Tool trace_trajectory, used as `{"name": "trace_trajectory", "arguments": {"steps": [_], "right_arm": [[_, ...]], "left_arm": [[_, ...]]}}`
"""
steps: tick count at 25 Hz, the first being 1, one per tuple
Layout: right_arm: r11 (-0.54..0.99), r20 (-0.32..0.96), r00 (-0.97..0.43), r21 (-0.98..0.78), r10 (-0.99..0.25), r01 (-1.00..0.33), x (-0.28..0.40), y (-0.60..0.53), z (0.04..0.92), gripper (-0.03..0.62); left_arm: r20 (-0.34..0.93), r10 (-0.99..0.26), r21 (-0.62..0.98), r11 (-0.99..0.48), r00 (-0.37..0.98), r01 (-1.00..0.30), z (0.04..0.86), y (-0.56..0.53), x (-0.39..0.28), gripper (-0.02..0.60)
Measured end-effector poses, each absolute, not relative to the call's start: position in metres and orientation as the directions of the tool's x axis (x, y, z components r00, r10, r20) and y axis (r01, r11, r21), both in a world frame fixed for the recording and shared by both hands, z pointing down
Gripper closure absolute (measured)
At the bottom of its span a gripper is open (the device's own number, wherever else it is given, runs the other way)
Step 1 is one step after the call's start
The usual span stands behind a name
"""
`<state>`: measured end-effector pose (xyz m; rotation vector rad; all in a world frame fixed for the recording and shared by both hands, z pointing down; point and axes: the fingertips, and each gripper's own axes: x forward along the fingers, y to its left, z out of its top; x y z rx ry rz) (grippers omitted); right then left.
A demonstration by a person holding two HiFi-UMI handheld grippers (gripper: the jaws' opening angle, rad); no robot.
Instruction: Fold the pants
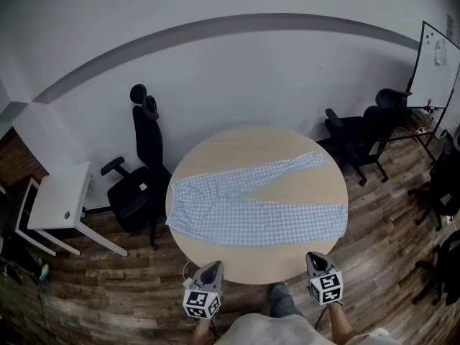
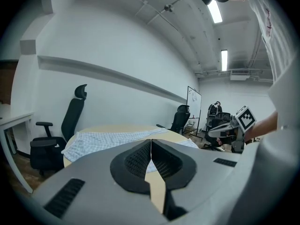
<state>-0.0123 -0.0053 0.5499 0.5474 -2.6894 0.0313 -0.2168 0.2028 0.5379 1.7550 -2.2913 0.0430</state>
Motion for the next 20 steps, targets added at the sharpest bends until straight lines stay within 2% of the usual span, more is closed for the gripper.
{"name": "trace_trajectory", "arguments": {"steps": [20], "right_arm": [[0.952, 0.406, -0.865, 0.040, -0.294, -0.305, -0.127, -0.219, 0.553, 0.566]], "left_arm": [[0.293, -0.872, 0.047, 0.423, -0.393, -0.905, 0.531, 0.058, -0.356, 0.551]]}}
